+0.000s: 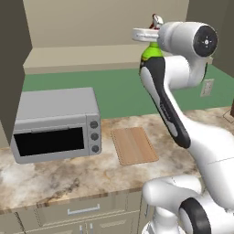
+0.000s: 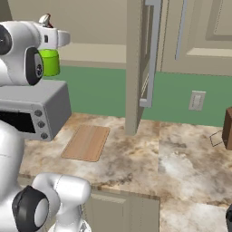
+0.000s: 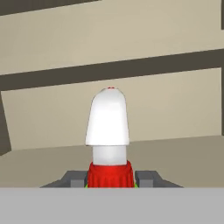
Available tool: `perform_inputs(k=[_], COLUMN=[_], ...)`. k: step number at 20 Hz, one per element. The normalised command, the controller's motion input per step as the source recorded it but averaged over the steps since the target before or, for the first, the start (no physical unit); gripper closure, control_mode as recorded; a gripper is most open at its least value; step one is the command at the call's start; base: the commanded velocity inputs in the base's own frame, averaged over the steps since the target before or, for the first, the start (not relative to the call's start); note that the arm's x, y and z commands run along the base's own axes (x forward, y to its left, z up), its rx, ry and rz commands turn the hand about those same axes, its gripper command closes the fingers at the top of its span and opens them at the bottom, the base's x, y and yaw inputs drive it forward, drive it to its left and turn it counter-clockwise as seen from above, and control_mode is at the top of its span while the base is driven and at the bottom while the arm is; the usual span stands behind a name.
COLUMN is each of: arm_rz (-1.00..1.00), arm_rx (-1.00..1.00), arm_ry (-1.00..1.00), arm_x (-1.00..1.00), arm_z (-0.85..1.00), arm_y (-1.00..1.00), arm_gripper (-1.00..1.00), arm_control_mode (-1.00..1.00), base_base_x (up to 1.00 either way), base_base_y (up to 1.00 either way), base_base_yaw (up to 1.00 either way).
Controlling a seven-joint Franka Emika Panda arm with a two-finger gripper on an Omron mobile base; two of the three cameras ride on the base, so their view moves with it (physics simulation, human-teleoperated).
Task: Grab the spray bottle from the cabinet, then place it next to the cutting board for sanitizing. Then grab the dish brush from the countertop next to the sink and place it next to the cutting board.
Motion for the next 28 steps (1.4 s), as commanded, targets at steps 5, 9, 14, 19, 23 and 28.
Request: perform_inputs(k=[5,9,14,19,23,28], arm_rz=[0.00,0.03,0.08,0.11,0.15,0.18], arm_rx=[-0.05,0.00,0.00,0.00,0.00,0.00], arm_ry=[0.00,0.00,0.00,0.00,0.00,0.00], arm_x=[-0.92,-0.51,-0.03,0.18,0.31,0.47], arm_z=[-0.32,-0.54,-0.80,-0.69,-0.59,-0.58], arm_y=[-0.46,-0.49,-0.22,-0.20,-0.21,-0.20], arm_gripper=[1.00,1.00,1.00,1.00,1.00,1.00], arm_control_mode=[-1.00,-1.00,-1.00,-1.00,-1.00,-1.00], base_base_x=[0.00,0.00,0.00,0.00,0.00,0.00], base_base_y=[0.00,0.00,0.00,0.00,0.00,0.00], base_base_yaw=[0.00,0.00,0.00,0.00,0.00,0.00])
